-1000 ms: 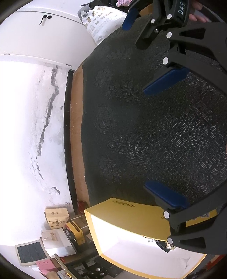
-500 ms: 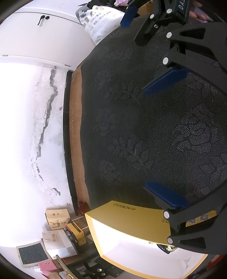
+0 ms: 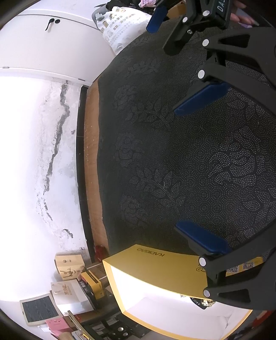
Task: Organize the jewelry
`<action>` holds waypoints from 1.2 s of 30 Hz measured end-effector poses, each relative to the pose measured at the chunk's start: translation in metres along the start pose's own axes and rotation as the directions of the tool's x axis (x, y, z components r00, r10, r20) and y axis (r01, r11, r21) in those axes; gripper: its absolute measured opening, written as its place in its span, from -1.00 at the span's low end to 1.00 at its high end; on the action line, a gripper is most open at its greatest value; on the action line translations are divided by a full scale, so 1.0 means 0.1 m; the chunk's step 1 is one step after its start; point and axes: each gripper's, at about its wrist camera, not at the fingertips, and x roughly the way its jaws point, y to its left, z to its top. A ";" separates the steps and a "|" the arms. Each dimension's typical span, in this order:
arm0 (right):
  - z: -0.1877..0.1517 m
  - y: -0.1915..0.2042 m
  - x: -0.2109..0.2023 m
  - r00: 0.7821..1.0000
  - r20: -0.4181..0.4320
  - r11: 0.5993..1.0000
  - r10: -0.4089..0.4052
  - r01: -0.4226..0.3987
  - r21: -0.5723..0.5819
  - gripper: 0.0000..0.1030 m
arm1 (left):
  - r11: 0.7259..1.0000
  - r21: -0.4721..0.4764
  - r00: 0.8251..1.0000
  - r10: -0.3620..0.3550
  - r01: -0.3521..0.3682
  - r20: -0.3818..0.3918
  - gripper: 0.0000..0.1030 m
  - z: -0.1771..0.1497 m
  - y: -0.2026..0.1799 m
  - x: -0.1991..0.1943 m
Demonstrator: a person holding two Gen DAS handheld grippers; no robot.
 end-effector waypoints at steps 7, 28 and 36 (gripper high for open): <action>0.00 0.01 0.01 1.000 0.000 1.000 -0.001 0.001 -0.002 0.81 | 1.000 0.001 1.000 0.000 0.000 0.002 0.88 0.00 0.01 0.00; 0.00 0.01 0.02 1.000 0.000 1.000 -0.002 0.002 0.000 0.81 | 0.999 -0.054 0.998 0.004 -0.001 0.066 0.88 -0.03 0.03 -0.11; 0.00 0.00 0.02 1.000 0.002 1.000 -0.003 0.003 0.002 0.81 | 0.998 -0.050 0.995 0.043 -0.038 0.094 0.88 0.01 -0.01 -0.13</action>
